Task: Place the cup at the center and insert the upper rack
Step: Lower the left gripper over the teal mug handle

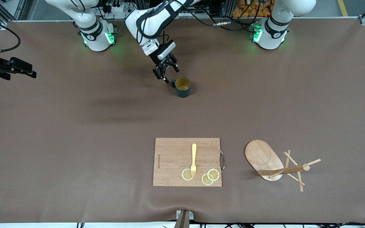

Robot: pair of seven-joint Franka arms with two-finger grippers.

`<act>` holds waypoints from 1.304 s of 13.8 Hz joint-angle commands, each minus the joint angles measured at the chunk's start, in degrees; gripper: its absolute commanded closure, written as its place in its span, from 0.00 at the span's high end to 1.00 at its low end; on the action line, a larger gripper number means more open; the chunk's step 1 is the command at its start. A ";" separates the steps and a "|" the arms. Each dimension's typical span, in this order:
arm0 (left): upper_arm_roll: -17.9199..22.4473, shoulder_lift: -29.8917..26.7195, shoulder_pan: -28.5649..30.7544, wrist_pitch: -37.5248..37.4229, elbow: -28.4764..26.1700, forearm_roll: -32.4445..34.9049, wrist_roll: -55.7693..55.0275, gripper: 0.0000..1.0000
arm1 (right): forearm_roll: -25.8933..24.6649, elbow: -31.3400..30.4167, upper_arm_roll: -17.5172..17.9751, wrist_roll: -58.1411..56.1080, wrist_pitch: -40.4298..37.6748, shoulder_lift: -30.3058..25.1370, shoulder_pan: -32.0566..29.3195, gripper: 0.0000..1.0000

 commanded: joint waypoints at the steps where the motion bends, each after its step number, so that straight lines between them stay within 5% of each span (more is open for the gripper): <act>1: 1.01 2.59 -0.95 -1.03 2.69 1.26 -1.17 1.00 | 1.20 -0.65 0.31 0.15 -0.44 -0.84 -0.77 1.00; 18: 1.37 5.67 -0.16 0.03 3.74 -1.72 -1.09 0.94 | 1.20 -0.39 0.39 0.06 -0.08 -0.75 -0.25 1.00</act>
